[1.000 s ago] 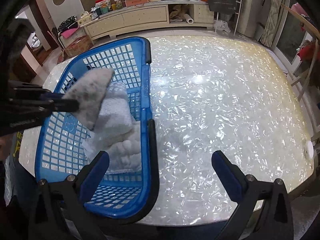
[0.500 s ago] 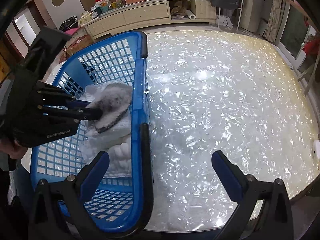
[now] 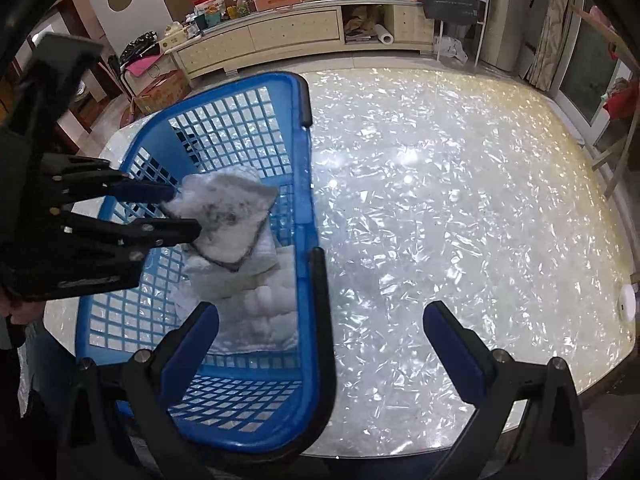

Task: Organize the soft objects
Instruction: 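Reach the right gripper to the black ring beside the plush toy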

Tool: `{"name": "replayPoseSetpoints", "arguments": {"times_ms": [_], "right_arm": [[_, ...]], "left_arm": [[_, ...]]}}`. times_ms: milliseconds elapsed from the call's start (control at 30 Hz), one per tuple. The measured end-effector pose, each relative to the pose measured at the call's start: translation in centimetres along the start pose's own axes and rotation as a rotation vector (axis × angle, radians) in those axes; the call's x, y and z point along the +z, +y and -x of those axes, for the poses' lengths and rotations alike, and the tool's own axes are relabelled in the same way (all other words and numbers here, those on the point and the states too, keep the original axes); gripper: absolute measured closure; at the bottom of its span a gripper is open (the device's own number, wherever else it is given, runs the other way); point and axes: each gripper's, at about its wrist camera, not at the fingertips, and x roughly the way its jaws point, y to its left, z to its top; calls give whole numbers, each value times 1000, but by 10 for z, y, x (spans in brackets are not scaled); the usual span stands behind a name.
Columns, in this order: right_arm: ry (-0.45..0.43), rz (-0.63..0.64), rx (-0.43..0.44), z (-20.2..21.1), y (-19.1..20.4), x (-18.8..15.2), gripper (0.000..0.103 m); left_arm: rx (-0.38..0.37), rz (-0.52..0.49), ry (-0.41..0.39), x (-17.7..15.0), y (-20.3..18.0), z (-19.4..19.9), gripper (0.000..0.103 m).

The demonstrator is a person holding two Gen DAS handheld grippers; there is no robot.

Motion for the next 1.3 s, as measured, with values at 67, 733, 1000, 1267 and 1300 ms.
{"name": "replayPoseSetpoints", "arguments": {"times_ms": [67, 733, 1000, 1267, 1300], "right_arm": [[-5, 6, -10, 6, 4, 1, 1], [-72, 114, 29, 46, 100, 8, 1], [-61, 189, 53, 33, 142, 19, 1], [-34, 276, 80, 7, 194, 34, 1], [-30, 286, 87, 4, 200, 36, 1]], "left_arm": [[-2, 20, -33, -5, 3, 16, 33], [35, 177, -196, -100, 70, 107, 0], [90, 261, -200, -149, 113, 120, 0], [135, 341, -197, -189, 155, 126, 0], [135, 353, -195, -194, 160, 125, 0]]}}
